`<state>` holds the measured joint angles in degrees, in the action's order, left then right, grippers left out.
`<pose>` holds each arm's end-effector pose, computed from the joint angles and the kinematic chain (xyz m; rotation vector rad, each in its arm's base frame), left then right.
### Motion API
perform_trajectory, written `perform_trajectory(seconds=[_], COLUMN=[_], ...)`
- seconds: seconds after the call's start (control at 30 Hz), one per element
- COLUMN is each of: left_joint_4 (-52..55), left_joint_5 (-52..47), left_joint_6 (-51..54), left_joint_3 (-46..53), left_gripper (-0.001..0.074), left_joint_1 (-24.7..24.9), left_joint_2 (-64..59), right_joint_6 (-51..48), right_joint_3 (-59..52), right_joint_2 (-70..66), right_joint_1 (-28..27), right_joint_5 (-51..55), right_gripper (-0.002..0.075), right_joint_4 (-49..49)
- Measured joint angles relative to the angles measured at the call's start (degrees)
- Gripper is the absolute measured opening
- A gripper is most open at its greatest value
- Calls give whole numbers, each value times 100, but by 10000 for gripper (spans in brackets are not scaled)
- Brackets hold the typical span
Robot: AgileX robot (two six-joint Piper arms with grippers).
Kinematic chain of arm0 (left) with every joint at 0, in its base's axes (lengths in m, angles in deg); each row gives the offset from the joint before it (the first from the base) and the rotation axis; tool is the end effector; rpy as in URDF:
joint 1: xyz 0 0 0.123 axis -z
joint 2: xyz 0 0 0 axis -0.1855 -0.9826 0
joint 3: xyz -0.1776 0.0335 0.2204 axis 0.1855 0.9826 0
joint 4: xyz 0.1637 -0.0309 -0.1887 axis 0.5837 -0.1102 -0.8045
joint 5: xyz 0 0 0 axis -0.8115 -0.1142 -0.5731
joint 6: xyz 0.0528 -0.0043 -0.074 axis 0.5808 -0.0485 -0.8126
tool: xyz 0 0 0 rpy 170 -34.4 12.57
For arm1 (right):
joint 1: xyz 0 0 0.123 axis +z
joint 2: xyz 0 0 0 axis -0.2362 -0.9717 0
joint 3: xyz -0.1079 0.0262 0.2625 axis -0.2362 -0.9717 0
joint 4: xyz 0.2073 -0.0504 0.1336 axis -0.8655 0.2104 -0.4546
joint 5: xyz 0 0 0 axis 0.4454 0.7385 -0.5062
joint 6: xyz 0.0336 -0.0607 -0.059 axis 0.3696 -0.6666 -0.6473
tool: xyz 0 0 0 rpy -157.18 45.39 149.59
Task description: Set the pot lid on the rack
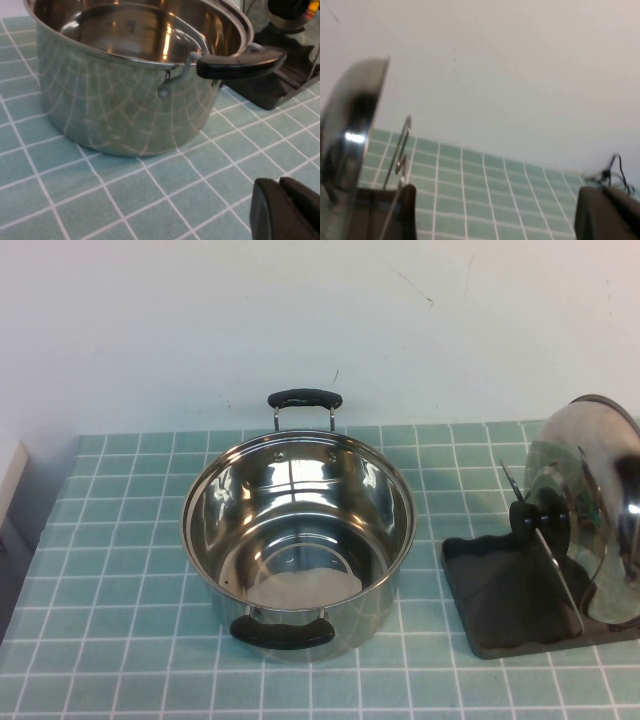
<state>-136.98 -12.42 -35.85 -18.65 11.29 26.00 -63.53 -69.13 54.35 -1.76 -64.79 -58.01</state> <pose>0.0627 -0.0494 0.1996 0.3560 1.8637 -0.6235 0.0535 -0.0046 0.2570 -0.1520 1.6156 -0.3951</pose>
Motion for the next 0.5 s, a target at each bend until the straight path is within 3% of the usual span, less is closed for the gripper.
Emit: perform_trajectory(seconds=[0.07,0.17,0.5], left_joint_4=[22,23,88], left_joint_5=[-154,-394,-989], left_joint_6=[0,0,0], left_joint_3=[0,0,0], left_gripper=[-2,-2,-1], left_joint_1=[0,0,0], left_joint_2=[0,0,0], right_joint_6=[1609,2555,2960], right_joint_3=[-326,-697,-1372], right_joint_2=[313,539,574], right_joint_1=[4,177,1376], right_joint_5=[34,8,126], right_gripper=[-1,-1,-1], right_joint_4=[1358,2237,2734])
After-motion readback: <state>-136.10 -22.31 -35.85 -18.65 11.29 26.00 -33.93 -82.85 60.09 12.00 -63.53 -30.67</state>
